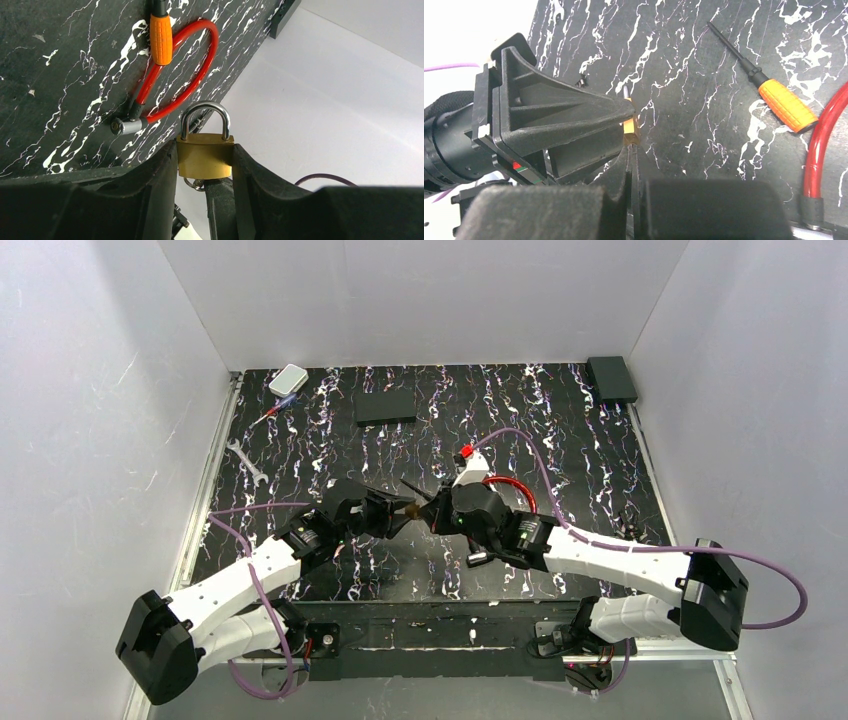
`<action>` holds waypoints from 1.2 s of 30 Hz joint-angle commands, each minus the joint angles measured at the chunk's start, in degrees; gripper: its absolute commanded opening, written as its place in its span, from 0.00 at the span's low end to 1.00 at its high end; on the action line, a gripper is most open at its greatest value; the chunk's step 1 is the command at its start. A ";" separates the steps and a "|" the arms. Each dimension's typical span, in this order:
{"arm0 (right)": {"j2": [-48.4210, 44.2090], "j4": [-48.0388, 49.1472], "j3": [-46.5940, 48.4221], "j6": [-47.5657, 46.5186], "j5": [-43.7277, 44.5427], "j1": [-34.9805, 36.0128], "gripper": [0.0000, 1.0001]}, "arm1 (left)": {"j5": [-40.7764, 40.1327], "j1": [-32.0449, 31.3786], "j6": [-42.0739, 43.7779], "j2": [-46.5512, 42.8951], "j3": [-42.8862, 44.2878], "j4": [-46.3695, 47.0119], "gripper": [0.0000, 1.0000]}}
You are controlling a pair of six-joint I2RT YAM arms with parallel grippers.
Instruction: Unlock with the key
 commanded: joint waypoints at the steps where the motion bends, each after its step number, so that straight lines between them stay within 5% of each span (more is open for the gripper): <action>1: 0.90 6.36 -1.53 2.93 -2.98 -1.99 0.01 | 2.98 -0.78 -0.10 -2.03 0.44 4.80 0.00; 7: 0.03 4.92 0.67 -14.17 -1.72 -0.99 0.01 | 4.11 -0.52 -0.52 -2.25 0.24 5.01 0.00; 16: 1.18 4.03 -2.35 1.61 0.69 -1.74 0.01 | 4.71 -0.43 0.67 -1.27 0.75 7.00 0.00; 25: 0.50 8.75 -0.11 -15.56 -5.94 -1.34 0.01 | 6.84 -0.48 1.95 -0.41 2.31 6.24 0.00; 36: -0.10 6.38 -2.91 3.86 -1.50 -3.62 0.01 | 7.19 -0.42 4.76 1.01 5.04 6.80 0.00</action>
